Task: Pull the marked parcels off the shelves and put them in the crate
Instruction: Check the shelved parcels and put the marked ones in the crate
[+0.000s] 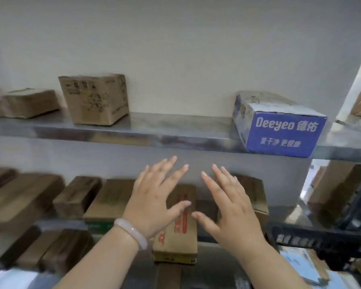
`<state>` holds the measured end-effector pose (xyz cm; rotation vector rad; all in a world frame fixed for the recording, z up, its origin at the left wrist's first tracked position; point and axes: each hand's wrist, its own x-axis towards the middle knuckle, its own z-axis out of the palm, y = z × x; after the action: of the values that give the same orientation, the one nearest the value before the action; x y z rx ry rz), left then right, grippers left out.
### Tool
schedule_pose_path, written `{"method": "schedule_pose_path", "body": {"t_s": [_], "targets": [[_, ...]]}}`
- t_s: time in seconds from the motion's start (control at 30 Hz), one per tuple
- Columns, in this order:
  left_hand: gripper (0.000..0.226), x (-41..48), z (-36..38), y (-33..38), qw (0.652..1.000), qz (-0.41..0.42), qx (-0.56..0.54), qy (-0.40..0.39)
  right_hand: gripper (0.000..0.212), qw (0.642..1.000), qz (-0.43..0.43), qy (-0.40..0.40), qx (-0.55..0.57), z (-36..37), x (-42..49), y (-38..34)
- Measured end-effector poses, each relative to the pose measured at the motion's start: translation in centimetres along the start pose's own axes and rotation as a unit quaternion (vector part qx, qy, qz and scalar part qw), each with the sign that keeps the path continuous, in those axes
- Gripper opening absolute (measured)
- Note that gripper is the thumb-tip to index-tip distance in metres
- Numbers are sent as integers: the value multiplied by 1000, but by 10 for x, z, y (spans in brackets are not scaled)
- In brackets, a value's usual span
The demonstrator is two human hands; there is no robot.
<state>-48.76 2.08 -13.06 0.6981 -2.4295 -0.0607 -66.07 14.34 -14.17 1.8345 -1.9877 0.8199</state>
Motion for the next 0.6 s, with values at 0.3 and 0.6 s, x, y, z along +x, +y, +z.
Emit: {"method": "schedule_pose_path", "body": {"t_s": [0.3, 0.6], "targets": [[75, -124, -37, -101, 969, -180, 137, -95, 93, 982, -73, -172, 28, 100, 13, -93], [75, -220, -118, -229, 931, -291, 203, -83, 94, 968, -131, -194, 86, 176, 65, -242]]}}
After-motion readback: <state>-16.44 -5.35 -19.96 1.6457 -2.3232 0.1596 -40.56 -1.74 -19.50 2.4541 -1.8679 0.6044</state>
